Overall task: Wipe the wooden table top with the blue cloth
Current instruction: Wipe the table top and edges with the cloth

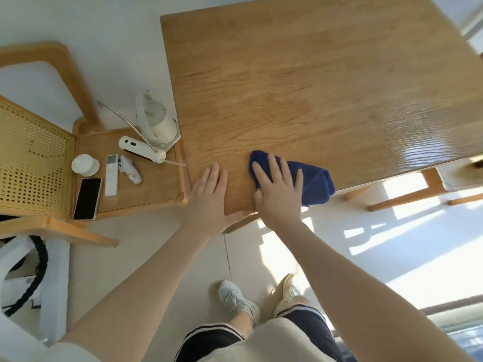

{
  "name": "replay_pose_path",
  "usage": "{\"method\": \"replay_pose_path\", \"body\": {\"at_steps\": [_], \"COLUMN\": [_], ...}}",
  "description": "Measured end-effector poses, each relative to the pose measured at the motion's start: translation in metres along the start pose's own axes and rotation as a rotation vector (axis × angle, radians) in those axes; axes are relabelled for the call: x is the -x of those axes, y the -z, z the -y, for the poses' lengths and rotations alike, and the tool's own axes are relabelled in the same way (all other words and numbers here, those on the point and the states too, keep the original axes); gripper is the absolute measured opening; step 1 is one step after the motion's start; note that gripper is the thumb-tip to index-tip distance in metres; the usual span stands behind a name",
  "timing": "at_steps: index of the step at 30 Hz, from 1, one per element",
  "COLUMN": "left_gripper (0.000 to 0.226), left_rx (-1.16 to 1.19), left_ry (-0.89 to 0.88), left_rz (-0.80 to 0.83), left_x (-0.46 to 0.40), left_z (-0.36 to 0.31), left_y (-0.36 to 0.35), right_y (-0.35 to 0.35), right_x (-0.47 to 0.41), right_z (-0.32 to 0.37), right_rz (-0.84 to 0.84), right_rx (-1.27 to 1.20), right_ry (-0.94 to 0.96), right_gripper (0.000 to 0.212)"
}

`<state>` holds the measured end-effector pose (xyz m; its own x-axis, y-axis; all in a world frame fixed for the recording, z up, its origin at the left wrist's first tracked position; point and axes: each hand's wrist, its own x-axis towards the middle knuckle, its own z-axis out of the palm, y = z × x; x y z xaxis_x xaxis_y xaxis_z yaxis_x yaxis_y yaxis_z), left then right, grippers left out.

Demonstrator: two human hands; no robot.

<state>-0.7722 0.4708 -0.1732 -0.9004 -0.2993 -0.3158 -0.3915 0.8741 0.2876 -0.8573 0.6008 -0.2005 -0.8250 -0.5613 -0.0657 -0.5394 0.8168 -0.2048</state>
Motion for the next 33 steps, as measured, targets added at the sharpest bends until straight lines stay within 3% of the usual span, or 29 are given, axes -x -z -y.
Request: {"method": "replay_pose_path", "body": {"at_steps": [2, 6, 9, 15, 20, 23, 27, 30, 33], "left_gripper": [0.098, 0.099, 0.103, 0.092, 0.074, 0.063, 0.069, 0.094, 0.109], "left_rx": [-0.094, -0.151, -0.146, 0.016, -0.037, -0.036, 0.003, -0.114, -0.196], "left_ry": [0.001, 0.068, 0.119, 0.202, 0.176, 0.108, 0.122, 0.179, 0.254], "left_rz": [-0.013, -0.003, 0.019, -0.144, -0.14, -0.222, -0.195, -0.019, 0.018], "left_x": [0.0, -0.004, -0.009, -0.009, -0.017, -0.027, -0.043, -0.06, -0.067], "left_z": [0.0, -0.01, -0.021, -0.044, -0.062, -0.077, -0.099, -0.121, -0.138], "left_y": [-0.003, 0.003, 0.005, 0.004, 0.004, 0.008, 0.003, -0.007, -0.012], "right_y": [-0.004, -0.001, 0.009, 0.03, 0.02, 0.025, 0.039, 0.049, 0.046], "right_x": [0.019, 0.005, -0.033, -0.08, -0.007, -0.024, -0.088, -0.108, -0.088], "right_z": [0.013, -0.005, -0.033, -0.065, -0.055, -0.073, -0.11, -0.145, -0.159], "right_rz": [0.044, 0.079, 0.068, 0.087, 0.129, 0.176, 0.128, 0.105, 0.036], "right_rx": [0.025, -0.015, -0.014, -0.036, 0.037, -0.025, -0.044, -0.046, -0.022], "right_ry": [0.171, 0.281, 0.19, -0.026, 0.402, 0.501, 0.271, 0.112, 0.083], "right_gripper": [0.057, 0.055, 0.051, 0.052, 0.055, 0.055, 0.054, 0.054, 0.054]}}
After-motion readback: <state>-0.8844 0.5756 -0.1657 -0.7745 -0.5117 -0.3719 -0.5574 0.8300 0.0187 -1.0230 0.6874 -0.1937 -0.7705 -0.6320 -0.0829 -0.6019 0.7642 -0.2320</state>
